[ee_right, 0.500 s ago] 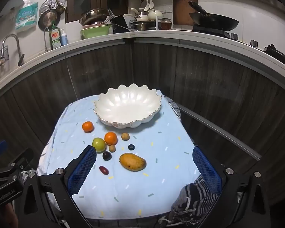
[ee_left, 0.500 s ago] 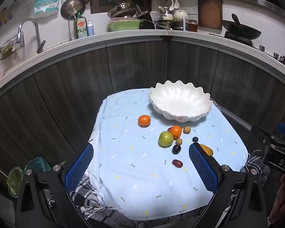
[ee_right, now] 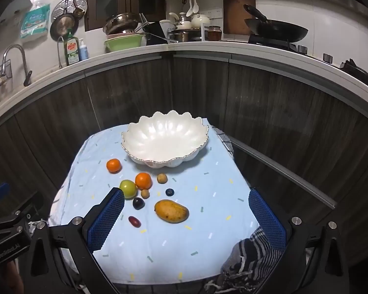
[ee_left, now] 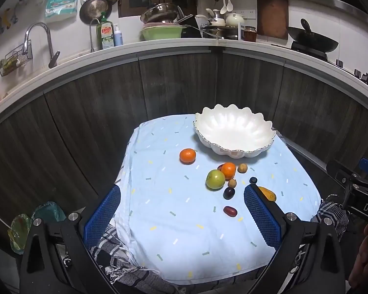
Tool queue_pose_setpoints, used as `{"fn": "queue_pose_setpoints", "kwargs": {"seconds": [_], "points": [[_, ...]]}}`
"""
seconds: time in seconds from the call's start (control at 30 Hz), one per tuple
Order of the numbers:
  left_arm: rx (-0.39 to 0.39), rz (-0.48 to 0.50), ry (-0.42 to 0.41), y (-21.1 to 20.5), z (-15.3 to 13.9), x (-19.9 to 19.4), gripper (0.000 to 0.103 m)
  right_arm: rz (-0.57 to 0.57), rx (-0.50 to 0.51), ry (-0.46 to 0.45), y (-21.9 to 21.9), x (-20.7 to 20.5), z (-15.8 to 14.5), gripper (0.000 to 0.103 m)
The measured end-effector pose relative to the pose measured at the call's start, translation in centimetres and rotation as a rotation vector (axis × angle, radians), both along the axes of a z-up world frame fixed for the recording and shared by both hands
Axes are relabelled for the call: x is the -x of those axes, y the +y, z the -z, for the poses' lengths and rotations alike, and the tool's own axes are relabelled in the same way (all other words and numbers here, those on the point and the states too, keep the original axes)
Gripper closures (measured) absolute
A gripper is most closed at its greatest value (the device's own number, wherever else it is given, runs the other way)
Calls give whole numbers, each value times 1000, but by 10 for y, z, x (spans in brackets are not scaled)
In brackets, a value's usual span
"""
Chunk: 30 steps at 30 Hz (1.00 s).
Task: Organize fruits
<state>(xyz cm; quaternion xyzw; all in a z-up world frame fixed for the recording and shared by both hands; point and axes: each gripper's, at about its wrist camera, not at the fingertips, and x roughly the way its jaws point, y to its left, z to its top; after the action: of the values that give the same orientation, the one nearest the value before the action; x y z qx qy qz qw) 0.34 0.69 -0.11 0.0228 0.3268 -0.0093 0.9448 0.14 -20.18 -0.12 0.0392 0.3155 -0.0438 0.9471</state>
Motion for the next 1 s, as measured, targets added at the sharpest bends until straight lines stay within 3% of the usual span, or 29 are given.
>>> {"fn": "queue_pose_setpoints", "kwargs": {"seconds": [1.0], "points": [[-4,7,-9,-6,-4,5,1,1,-9,-1,-2,0,1,0]]}}
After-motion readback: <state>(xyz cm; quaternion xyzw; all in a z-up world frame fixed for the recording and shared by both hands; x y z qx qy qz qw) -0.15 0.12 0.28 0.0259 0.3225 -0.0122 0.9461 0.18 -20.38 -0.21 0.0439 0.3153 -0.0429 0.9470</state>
